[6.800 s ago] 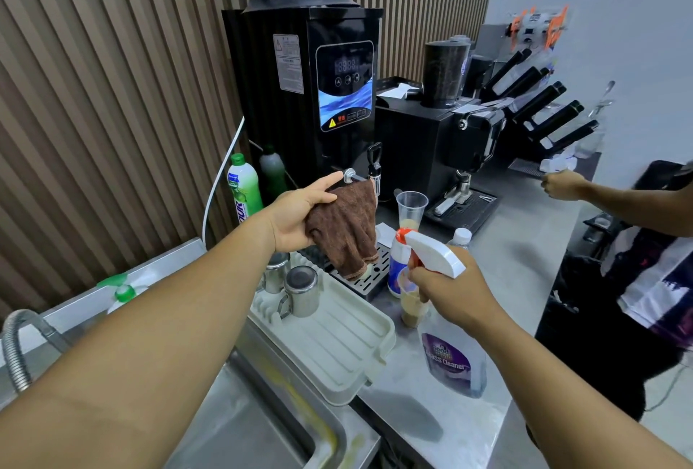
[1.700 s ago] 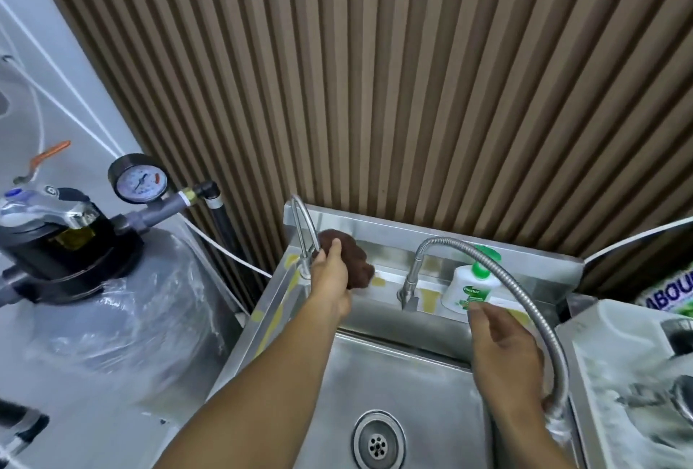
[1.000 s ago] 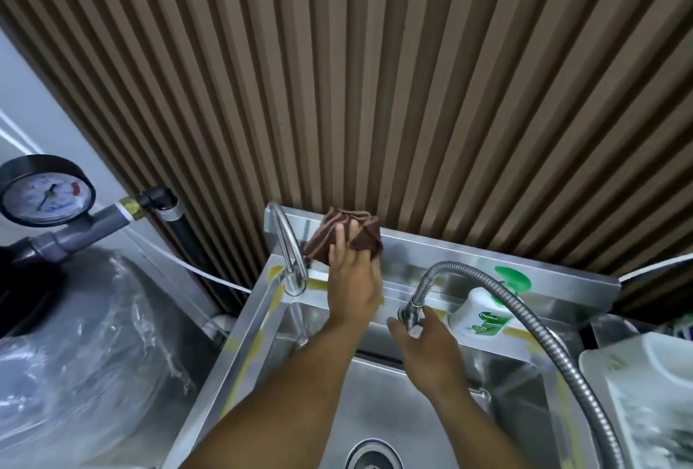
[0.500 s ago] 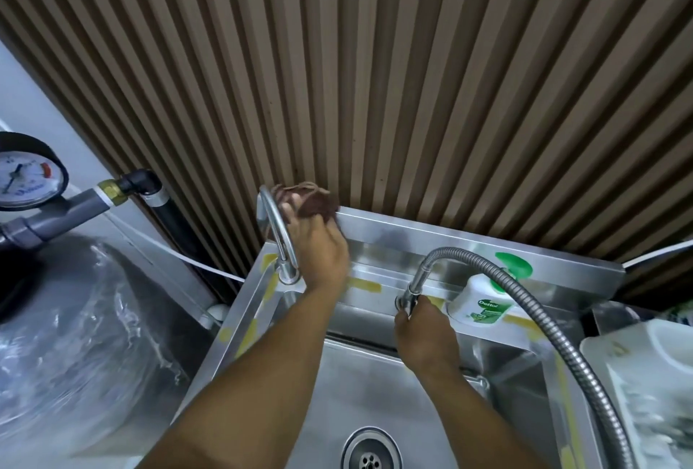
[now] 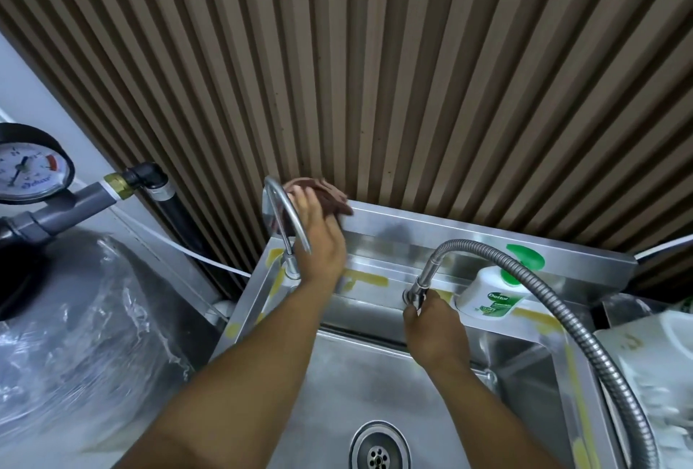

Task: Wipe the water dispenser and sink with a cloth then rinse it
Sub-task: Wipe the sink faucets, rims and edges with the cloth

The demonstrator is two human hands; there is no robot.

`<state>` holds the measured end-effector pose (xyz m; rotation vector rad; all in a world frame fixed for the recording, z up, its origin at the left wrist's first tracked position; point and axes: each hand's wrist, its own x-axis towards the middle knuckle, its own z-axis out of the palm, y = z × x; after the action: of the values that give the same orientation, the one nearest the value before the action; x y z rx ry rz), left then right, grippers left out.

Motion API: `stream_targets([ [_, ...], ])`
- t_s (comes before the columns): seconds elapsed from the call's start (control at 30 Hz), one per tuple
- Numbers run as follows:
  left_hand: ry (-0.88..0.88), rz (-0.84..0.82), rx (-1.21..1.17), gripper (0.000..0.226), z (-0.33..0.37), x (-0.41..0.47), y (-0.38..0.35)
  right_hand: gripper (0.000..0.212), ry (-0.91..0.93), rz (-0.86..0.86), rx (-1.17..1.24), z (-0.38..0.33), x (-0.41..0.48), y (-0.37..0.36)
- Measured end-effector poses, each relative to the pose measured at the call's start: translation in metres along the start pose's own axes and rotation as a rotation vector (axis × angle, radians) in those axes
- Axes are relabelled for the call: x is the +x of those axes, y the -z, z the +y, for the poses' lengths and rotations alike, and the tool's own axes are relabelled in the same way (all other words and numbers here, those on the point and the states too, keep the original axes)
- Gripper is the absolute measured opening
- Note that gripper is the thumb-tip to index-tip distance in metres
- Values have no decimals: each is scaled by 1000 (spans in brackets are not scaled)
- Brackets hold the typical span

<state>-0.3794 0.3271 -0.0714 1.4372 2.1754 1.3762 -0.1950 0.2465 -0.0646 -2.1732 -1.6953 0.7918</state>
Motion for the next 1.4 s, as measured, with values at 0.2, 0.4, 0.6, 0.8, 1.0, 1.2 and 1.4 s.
stream_targets([
  [0.2, 444, 209, -215, 56, 40, 41, 10, 27, 13, -7, -4, 3, 0, 0],
  [0.4, -201, -88, -28, 57, 23, -37, -28, 26, -4, -9, 4, 2, 0, 0],
  [0.6, -731, -510, 122, 57, 38, -36, -31, 24, 25, -7, 11, 3, -1, 1],
  [0.8, -520, -375, 71, 56, -2, -15, 3, 25, 8, -14, 20, 3, -2, 1],
  [1.0, -319, -282, 115, 55, -28, -28, 27, 25, 1, -12, 16, 3, -2, 1],
  [1.2, -305, -549, 370, 61, -64, -56, 22, 24, 0, -4, 22, 4, -1, -1],
  [1.4, -51, -476, 465, 52, -14, -66, -9, 21, -20, 22, 36, 3, -1, -5],
])
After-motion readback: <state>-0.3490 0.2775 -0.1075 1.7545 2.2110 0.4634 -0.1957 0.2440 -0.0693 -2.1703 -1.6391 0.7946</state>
